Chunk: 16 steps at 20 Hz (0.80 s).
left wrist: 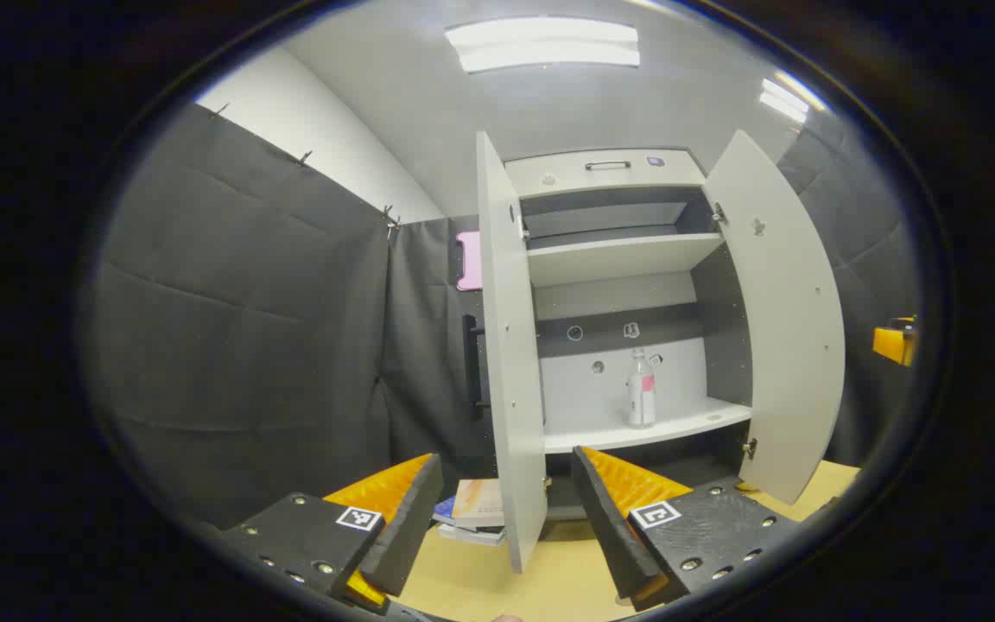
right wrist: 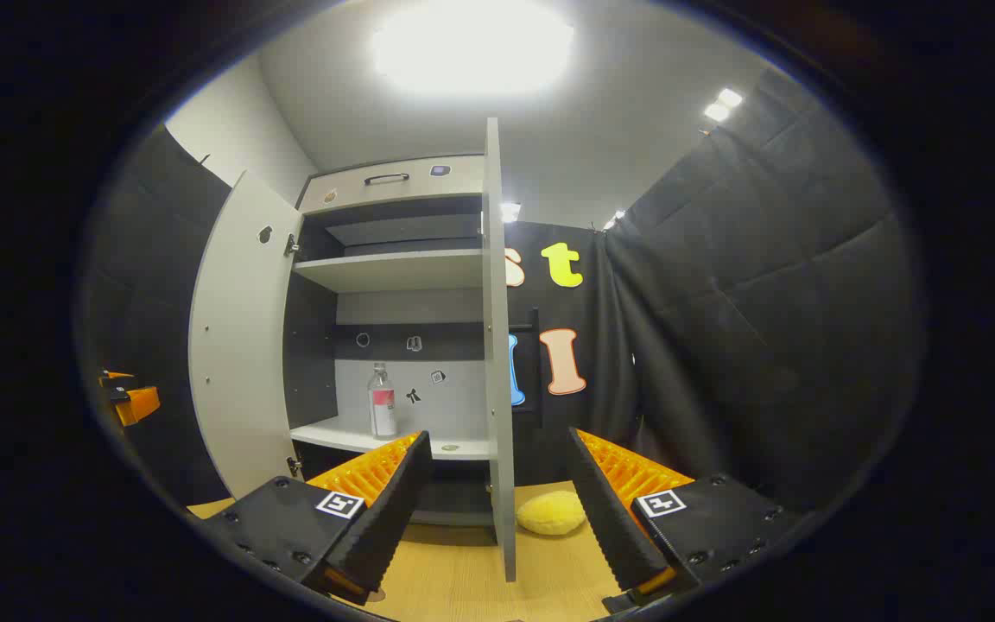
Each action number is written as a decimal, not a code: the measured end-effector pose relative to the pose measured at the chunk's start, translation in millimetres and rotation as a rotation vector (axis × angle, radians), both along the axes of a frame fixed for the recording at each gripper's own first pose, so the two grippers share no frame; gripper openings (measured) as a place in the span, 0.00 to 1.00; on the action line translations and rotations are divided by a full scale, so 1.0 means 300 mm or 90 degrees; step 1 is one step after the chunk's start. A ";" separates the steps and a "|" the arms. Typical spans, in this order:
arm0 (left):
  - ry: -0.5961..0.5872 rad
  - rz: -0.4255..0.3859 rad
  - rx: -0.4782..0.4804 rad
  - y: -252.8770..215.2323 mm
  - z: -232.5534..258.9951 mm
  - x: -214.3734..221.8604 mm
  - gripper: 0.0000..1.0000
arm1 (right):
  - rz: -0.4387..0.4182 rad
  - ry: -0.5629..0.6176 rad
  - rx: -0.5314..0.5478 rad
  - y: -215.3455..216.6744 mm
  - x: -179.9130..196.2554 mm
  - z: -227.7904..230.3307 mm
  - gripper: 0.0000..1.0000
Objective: Grasp the bottle in the cabinet with the left hand and place it on the coaster, then close the right door with the right hand and the left door with the left hand.
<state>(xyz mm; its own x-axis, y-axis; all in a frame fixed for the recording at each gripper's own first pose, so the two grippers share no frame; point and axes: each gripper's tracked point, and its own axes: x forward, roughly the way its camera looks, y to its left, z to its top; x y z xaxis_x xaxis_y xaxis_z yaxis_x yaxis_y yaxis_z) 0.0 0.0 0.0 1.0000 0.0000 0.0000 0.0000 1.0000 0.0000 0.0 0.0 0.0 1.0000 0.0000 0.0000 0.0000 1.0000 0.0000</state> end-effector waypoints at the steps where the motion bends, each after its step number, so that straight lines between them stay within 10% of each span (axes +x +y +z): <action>1: 0.000 0.000 0.000 -0.001 0.001 0.000 0.88 | -0.001 -0.001 0.001 -0.001 -0.002 -0.001 0.96; 16: 0.004 0.001 -0.013 -0.049 -0.012 -0.025 0.88 | 0.000 0.000 0.003 -0.009 0.002 -0.002 0.96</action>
